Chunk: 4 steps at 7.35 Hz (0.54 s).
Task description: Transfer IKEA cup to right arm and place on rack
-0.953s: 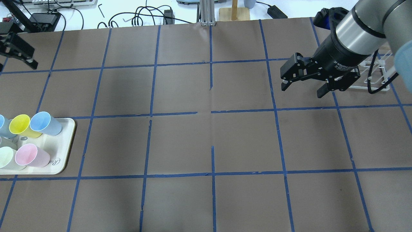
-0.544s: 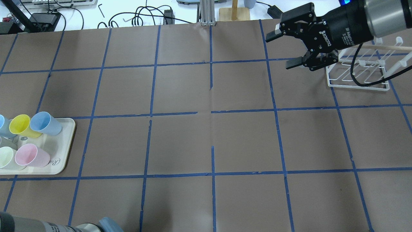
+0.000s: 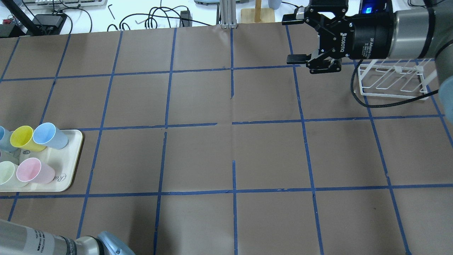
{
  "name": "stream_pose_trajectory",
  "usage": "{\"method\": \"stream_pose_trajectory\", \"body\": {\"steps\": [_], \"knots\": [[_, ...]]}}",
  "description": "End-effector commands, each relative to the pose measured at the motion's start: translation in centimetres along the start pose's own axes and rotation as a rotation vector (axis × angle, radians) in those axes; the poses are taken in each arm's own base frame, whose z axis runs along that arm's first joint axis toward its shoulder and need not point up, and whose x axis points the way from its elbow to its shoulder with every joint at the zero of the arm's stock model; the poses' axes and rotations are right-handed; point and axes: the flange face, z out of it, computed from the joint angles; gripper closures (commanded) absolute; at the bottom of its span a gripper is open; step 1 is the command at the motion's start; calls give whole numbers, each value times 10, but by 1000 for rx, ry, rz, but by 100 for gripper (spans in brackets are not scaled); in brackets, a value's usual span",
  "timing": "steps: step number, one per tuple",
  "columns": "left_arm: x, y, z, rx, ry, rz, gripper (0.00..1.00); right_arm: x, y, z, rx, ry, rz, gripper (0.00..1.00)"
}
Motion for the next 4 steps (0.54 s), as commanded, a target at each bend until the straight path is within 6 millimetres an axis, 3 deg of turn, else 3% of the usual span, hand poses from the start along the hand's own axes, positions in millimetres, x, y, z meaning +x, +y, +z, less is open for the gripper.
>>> {"method": "stream_pose_trajectory", "body": {"steps": [1, 3, 4], "knots": [[2, 20, 33, -41, 51, -26, 0, 26, 12, 7, 3, -104, -34, 0], [3, 25, 67, -26, 17, -23, 0, 20, 15, 8, 3, -127, -72, 0], [7, 27, 74, -24, 11, -19, 0, 14, 16, 8, 12, -108, -163, 0]]}}
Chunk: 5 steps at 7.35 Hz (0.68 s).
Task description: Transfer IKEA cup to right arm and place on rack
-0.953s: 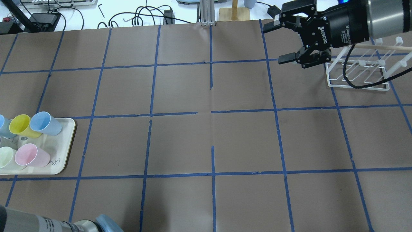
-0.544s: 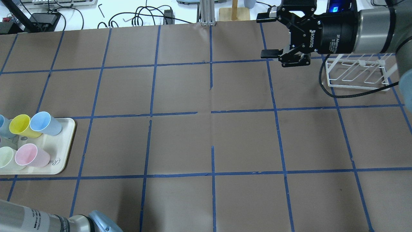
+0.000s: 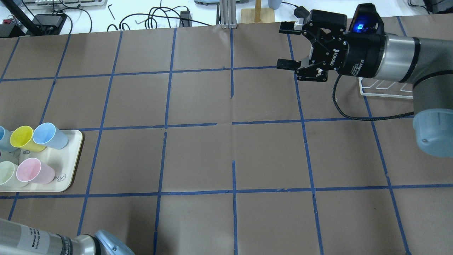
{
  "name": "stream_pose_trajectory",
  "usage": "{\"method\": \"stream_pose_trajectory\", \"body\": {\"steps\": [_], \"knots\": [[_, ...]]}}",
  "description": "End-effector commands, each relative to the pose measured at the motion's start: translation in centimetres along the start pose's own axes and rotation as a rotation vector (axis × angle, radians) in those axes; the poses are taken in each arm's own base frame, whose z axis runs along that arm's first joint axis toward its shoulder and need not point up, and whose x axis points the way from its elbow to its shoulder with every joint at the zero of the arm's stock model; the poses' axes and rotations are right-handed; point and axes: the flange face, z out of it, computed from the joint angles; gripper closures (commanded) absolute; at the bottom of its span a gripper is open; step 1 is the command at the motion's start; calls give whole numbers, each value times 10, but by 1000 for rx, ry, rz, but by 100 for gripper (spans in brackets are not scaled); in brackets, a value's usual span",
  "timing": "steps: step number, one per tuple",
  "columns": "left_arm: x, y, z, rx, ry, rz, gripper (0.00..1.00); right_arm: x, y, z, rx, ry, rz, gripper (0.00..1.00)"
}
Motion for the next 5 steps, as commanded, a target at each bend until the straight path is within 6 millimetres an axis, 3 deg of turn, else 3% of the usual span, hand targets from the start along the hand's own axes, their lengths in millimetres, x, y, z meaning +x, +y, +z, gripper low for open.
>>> {"method": "stream_pose_trajectory", "body": {"steps": [1, 2, 4, 5], "knots": [[5, 7, 17, -6, -8, 1, 0, -5, 5, 11, -12, 83, -139, 0], [6, 10, 23, -45, -16, 2, 0, -4, 16, 33, -65, 123, -152, 0], [3, 12, 26, -76, -30, 5, 21, 2, 19, 43, -96, 38, -97, 0], [4, 13, 25, -78, -30, 10, 36, 1, 7, 44, -96, 20, -104, 0]]}}
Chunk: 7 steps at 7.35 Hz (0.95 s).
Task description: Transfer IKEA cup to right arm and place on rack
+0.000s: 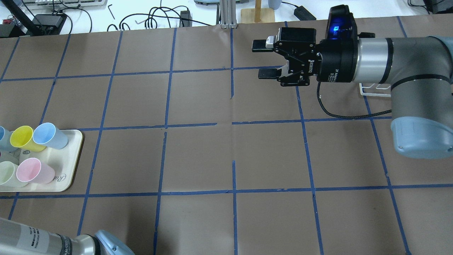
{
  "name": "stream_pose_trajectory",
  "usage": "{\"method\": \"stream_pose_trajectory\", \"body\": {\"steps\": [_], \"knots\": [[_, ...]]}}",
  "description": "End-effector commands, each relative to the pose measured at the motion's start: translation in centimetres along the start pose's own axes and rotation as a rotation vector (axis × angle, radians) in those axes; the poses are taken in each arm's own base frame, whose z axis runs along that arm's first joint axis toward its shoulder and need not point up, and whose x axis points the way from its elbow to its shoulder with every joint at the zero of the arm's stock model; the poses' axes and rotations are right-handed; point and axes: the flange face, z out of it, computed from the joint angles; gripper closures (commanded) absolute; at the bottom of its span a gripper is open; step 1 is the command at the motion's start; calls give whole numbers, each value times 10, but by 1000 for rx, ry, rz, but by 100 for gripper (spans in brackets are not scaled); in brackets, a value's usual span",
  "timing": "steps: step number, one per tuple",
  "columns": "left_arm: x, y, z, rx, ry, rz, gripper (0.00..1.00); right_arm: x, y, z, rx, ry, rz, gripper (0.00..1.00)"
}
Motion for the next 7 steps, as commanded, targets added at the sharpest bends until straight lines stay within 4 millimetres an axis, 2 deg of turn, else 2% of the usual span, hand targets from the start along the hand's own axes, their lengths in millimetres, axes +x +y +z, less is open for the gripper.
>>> {"method": "stream_pose_trajectory", "body": {"steps": [1, 2, 3, 4, 7], "knots": [[1, 1, -2, -5, -4, 6, 51, -6, -16, 7, -12, 18, -39, 0], [3, 0, -4, -6, 1, 9, 62, -14, -15, 29, -62, 15, -53, 0], [4, 0, -4, -7, 0, 15, 78, -11, -13, 61, -131, 9, -41, 0], [4, 0, -7, -4, -5, 19, 90, -8, -18, 68, -143, 20, -42, 0], [8, -2, -25, 12, -30, 64, 98, 1, -30, 64, -131, 13, -26, 0]]}}
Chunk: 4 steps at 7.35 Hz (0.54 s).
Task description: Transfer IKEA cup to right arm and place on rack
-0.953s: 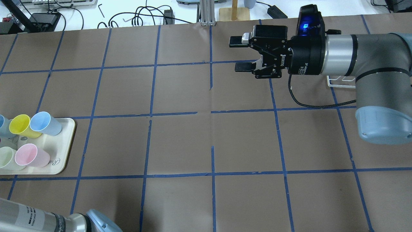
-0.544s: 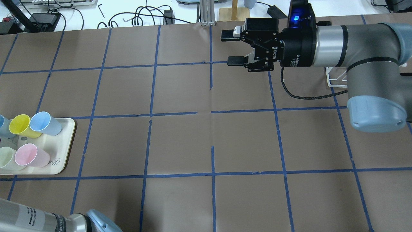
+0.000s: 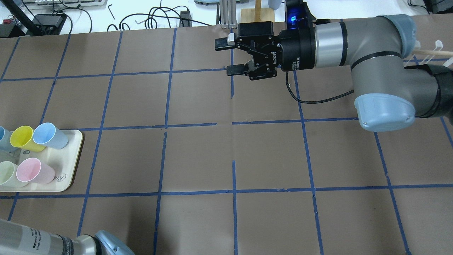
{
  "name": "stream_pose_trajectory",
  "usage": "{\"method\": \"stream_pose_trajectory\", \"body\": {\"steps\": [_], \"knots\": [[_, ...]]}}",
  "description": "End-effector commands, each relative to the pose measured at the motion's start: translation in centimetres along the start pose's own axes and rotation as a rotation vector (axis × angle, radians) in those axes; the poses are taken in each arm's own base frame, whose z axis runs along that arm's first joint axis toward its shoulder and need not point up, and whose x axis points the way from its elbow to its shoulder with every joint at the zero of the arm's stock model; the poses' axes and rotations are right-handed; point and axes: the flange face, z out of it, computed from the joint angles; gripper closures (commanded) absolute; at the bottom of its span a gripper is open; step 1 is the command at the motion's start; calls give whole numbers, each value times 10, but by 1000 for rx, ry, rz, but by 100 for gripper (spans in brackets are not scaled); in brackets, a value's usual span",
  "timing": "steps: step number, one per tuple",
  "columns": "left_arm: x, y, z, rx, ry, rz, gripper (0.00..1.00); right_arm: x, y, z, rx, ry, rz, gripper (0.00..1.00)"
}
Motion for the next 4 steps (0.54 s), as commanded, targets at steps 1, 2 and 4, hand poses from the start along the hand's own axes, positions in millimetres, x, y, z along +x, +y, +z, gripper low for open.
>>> {"method": "stream_pose_trajectory", "body": {"steps": [1, 2, 4], "knots": [[-1, 0, -22, 19, -31, 60, 99, 9, -8, -6, 13, -5, 14, 0], [-1, 4, -43, 24, -48, 83, 99, 1, -16, -19, 39, -8, -1, 0], [3, 16, -99, 5, 55, 116, 99, -12, -23, -23, 45, -18, 37, 0]]}}
